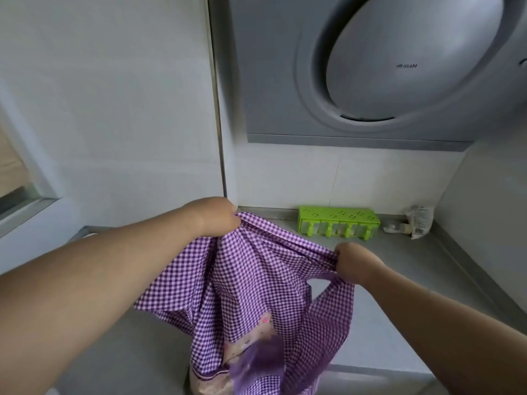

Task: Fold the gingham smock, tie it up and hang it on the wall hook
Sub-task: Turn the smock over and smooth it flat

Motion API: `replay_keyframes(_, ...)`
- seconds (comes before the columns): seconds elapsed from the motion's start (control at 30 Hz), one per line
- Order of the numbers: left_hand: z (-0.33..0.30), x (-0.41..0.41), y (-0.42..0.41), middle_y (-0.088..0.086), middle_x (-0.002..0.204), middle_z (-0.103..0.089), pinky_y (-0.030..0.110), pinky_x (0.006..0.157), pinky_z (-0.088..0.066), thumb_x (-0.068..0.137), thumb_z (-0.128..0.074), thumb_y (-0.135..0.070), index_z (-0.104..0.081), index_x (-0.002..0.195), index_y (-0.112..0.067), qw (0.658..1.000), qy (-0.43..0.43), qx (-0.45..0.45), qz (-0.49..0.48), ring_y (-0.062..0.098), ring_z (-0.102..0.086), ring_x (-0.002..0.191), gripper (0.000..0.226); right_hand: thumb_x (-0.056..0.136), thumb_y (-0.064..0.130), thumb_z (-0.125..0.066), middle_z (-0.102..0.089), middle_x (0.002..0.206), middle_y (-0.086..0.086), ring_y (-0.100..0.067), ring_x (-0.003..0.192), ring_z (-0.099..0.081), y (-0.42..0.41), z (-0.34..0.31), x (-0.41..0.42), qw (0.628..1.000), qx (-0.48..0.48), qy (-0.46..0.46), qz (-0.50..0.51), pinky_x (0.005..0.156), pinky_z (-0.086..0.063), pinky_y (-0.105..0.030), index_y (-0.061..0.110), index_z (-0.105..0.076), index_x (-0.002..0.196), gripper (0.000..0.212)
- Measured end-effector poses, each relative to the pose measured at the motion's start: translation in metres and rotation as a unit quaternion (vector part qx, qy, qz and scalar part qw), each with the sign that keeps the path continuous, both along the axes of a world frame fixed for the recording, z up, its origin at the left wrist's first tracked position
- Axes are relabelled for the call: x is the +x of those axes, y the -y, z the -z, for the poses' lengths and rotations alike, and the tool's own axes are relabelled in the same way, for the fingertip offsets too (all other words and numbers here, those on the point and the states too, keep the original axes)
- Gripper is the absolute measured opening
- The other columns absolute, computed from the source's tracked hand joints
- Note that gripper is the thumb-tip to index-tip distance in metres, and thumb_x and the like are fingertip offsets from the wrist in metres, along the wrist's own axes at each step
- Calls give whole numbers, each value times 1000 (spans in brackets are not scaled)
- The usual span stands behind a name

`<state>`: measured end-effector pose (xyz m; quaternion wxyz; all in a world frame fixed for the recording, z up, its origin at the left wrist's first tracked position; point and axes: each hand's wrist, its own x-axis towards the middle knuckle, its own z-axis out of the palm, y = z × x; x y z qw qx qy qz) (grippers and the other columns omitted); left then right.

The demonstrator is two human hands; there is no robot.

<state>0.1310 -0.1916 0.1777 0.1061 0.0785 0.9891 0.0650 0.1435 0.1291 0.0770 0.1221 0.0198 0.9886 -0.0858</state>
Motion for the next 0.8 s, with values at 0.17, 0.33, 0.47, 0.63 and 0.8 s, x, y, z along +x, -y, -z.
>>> replay_keyframes(0.17, 11, -6, 13, 2, 89, -72, 33, 77, -56, 102, -47, -45, -72, 85, -19, 1000, 5, -12, -22, 17, -68, 81, 40, 93, 4, -47, -72, 104, -11, -28, 95, -68, -26, 21, 2, 992, -90, 15, 85, 72, -54, -34, 7, -72, 111, 31)
replay_keyframes(0.33, 24, -17, 3, 0, 89, -72, 30, 70, -53, 103, -45, -53, -72, 85, -22, 999, 9, -26, -19, 16, -68, 81, 45, 106, 21, -45, -68, 124, -19, -32, 105, -65, -48, 26, 6, 948, -251, -29, 192, 88, -52, -39, 5, -67, 128, 35)
replay_keyframes(0.47, 38, -33, -15, -2, 89, -72, 32, 77, -57, 105, -41, -55, -72, 90, -23, 999, 3, -41, -18, 15, -68, 82, 47, 104, 58, -38, -72, 84, -4, -20, 80, -69, -71, 19, 11, 978, -147, -9, 149, 69, -51, -31, 15, -73, 88, 57)
replay_keyframes(0.63, 59, -69, -53, -3, 100, -68, 35, 79, -54, 106, -33, -51, -69, 109, -23, 997, 1, -71, -8, 15, -64, 89, 46, 97, 74, -34, -71, 92, 1, -14, 86, -66, -120, 34, 9, 991, -34, 115, 58, 86, -55, -35, 18, -72, 102, 67)
replay_keyframes(0.8, 81, -114, -106, 4, 121, -69, 40, 94, -55, 106, -32, -50, -70, 120, -22, 995, 13, -101, 5, 21, -63, 99, 50, 104, 44, -48, -65, 131, -6, -22, 117, -62, -175, 46, -8, 982, 70, 173, -19, 102, -47, -36, 14, -61, 134, 44)
